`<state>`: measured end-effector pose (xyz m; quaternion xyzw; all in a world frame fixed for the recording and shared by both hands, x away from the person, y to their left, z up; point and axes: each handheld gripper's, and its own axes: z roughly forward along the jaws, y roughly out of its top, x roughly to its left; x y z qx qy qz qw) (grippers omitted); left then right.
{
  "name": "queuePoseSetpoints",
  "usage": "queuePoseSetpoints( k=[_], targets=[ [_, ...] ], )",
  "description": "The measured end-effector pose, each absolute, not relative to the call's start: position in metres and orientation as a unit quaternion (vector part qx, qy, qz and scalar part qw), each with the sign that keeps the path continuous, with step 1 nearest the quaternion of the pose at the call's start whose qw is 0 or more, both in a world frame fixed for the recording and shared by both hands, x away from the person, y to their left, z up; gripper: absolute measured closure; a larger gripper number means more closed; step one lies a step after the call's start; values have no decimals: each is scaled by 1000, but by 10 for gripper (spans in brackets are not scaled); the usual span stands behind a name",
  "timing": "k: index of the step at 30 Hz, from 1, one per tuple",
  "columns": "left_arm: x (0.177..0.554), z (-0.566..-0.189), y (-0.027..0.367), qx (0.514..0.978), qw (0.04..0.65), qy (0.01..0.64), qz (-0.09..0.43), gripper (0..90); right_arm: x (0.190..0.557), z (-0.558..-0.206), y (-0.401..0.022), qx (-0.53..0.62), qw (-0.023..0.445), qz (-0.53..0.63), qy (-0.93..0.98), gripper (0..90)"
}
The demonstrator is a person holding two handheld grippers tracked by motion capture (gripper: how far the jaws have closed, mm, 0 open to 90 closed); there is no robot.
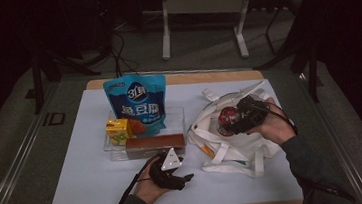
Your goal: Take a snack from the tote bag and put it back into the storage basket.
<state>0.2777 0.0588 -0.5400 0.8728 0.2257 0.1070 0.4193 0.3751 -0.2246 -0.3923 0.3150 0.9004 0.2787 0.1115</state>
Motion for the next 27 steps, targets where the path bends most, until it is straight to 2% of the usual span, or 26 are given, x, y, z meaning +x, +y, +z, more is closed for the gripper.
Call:
queuePoseSetpoints(
  k=[27],
  targets=[
    [278, -540, 59, 872, 420, 226, 107, 325, 371, -385, -207, 294, 105, 283, 907, 254]
  ],
)
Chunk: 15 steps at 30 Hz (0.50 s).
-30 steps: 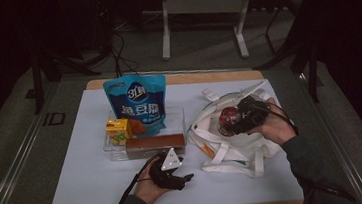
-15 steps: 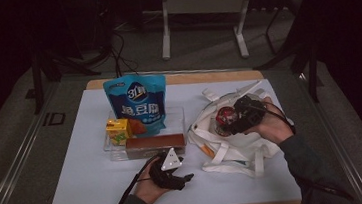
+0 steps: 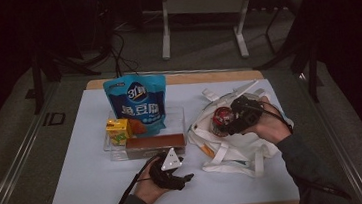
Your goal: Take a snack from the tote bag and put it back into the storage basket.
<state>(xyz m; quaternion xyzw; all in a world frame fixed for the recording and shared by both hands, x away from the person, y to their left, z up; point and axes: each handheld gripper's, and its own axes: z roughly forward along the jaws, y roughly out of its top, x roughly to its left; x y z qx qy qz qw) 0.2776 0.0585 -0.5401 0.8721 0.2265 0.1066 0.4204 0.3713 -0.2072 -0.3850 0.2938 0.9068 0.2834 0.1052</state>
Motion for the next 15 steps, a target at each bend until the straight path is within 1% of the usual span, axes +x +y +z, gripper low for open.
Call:
queuePoseSetpoints(
  k=[15],
  targets=[
    [278, -540, 59, 873, 419, 225, 108, 325, 369, -381, -192, 275, 100, 286, 912, 254]
  ],
)
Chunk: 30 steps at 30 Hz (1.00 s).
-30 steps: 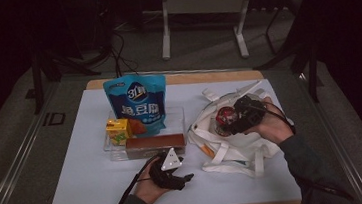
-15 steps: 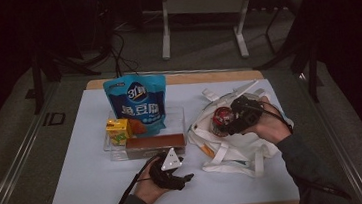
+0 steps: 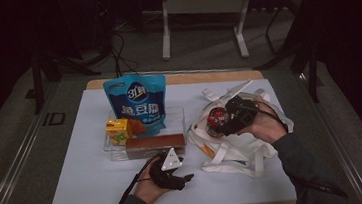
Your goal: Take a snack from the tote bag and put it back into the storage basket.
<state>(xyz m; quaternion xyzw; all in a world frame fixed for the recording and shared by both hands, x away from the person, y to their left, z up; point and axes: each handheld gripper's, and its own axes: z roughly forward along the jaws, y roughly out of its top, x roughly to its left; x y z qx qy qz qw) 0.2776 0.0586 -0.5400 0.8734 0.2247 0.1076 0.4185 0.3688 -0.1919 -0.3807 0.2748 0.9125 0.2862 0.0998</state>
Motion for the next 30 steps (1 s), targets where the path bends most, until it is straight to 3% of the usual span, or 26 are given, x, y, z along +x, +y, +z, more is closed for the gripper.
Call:
queuePoseSetpoints(
  k=[30],
  targets=[
    [278, -540, 59, 873, 419, 225, 107, 324, 367, -376, -164, 244, 88, 297, 919, 254]
  ],
)
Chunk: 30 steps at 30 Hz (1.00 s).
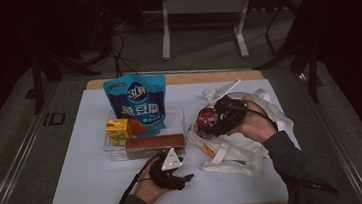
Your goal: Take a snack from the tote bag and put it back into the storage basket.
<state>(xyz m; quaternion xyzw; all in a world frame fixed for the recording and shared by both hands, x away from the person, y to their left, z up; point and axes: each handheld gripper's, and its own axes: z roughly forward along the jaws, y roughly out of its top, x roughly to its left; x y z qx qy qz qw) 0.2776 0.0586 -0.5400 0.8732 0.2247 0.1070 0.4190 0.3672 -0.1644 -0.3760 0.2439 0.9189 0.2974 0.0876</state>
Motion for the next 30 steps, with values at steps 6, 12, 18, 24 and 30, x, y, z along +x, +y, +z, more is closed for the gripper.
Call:
queuePoseSetpoints(
  k=[6, 12, 18, 24, 30],
  targets=[
    [278, -540, 59, 873, 419, 225, 106, 325, 367, -375, -159, 239, 86, 301, 919, 254],
    [278, -540, 59, 874, 419, 224, 107, 324, 366, -374, -152, 233, 85, 303, 920, 254],
    [278, -540, 59, 873, 419, 224, 107, 325, 367, -372, -145, 223, 86, 305, 922, 254],
    [278, -540, 59, 873, 419, 224, 107, 324, 368, -369, -138, 221, 85, 308, 921, 254],
    [278, -540, 58, 874, 419, 224, 107, 324, 369, -369, -131, 218, 83, 310, 922, 254]
  ],
)
